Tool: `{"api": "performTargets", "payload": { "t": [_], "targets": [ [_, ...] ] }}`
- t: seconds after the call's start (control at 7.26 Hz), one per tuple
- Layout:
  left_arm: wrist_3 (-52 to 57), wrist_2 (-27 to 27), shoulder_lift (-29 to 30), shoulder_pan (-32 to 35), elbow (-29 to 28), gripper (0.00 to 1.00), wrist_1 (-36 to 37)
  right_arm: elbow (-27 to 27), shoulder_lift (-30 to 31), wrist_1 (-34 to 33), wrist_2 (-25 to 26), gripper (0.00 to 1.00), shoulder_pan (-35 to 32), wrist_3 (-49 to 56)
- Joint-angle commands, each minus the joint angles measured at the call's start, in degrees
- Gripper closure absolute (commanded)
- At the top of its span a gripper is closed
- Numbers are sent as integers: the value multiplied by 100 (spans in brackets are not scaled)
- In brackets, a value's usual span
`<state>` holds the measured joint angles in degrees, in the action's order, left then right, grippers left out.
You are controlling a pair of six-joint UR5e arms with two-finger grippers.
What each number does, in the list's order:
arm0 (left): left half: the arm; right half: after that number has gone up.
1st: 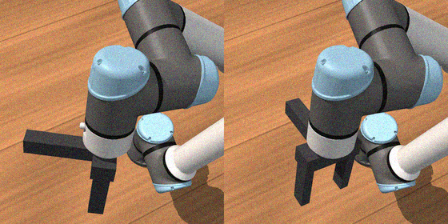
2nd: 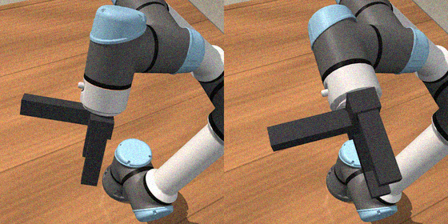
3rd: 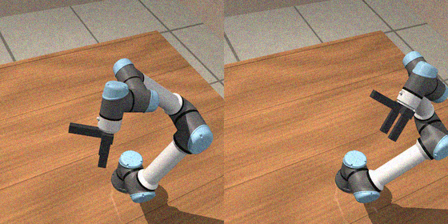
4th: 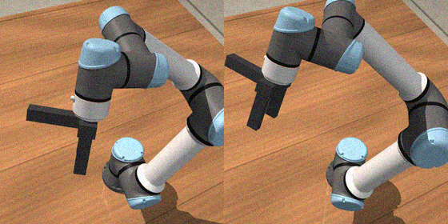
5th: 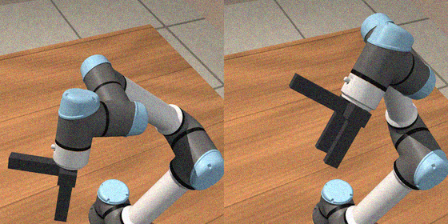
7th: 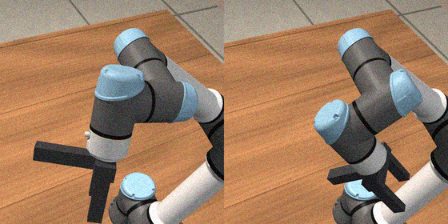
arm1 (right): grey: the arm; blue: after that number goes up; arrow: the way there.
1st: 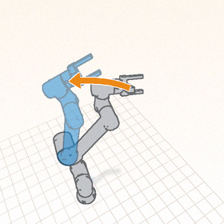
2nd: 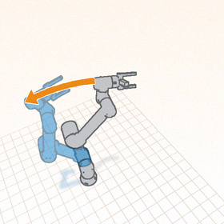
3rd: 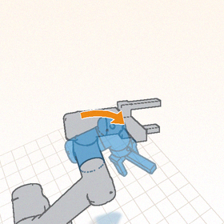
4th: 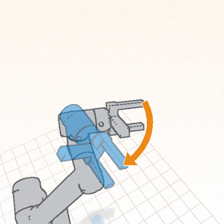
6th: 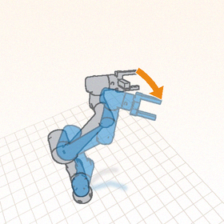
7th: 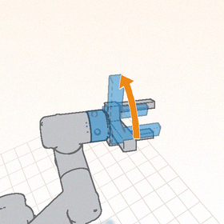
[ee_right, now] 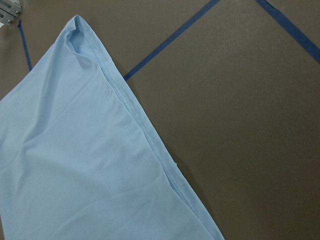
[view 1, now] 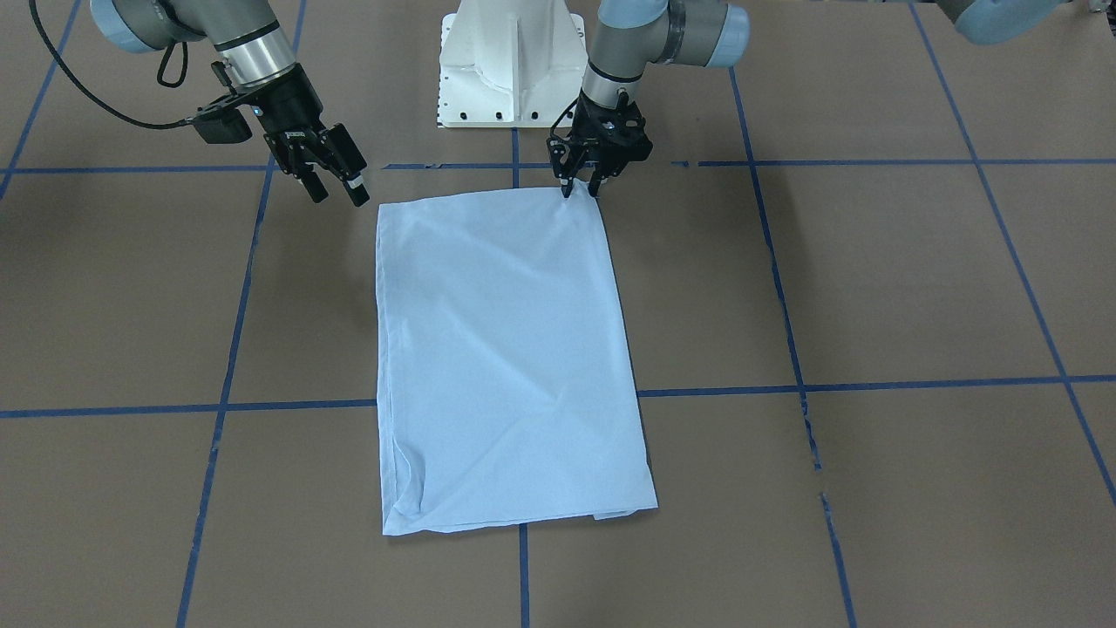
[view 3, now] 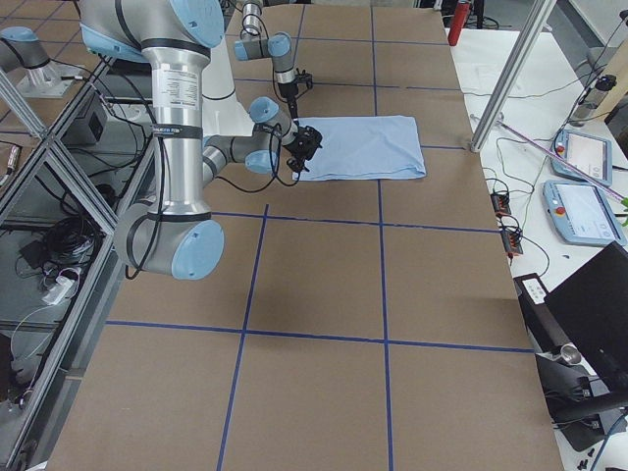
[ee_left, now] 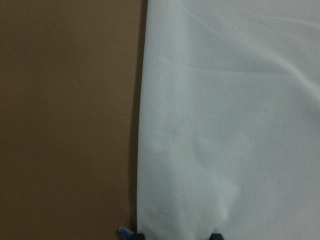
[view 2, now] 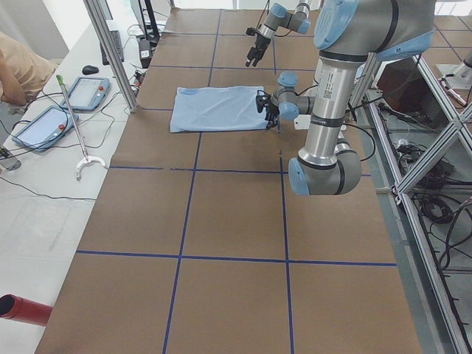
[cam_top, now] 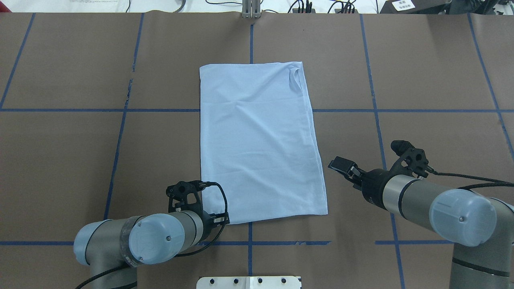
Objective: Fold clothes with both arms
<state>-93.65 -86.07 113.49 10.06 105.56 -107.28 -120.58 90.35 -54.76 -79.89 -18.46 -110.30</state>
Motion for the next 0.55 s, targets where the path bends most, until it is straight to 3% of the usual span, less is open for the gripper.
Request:
{"api": "performTargets", "payload": {
  "t": [0.0,0.14,0.41],
  "targets": [
    [-13,-15,7,5,25,73,-12,9,0,0,0,0,0,0],
    [5,-15,16,5,43,100,-12,9,0,0,0,0,9,0],
    [31,3,16,5,96,100,-4,52,-9,0,44,0,18,0]
  ]
}}
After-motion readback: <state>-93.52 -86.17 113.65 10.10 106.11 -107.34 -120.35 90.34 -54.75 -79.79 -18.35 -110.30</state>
